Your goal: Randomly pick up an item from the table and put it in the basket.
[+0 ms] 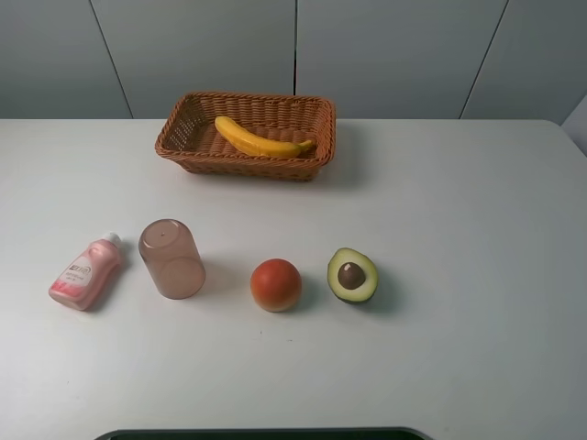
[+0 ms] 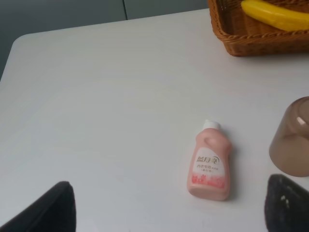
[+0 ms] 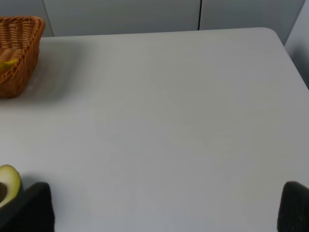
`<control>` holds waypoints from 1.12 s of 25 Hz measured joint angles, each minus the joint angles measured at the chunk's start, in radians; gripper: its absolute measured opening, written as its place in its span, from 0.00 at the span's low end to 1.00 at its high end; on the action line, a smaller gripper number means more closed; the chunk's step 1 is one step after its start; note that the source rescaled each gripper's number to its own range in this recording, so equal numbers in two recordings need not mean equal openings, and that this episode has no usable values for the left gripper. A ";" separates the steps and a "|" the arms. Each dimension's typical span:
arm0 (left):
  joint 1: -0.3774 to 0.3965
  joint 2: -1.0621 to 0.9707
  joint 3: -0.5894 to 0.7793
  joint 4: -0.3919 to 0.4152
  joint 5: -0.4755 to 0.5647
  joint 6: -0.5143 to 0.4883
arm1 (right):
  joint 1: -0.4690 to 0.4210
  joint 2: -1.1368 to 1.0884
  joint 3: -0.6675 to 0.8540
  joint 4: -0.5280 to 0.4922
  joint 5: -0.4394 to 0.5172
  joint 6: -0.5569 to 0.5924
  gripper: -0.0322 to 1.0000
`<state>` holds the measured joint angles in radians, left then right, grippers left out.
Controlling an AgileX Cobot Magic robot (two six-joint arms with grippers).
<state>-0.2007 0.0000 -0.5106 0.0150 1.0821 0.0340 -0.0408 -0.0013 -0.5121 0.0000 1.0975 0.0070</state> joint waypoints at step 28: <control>0.000 0.000 0.000 0.000 0.000 -0.004 | 0.000 0.000 0.000 -0.007 0.000 0.002 1.00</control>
<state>-0.2007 0.0000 -0.5106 0.0150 1.0821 0.0299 -0.0408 -0.0013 -0.5121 -0.0072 1.0975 0.0093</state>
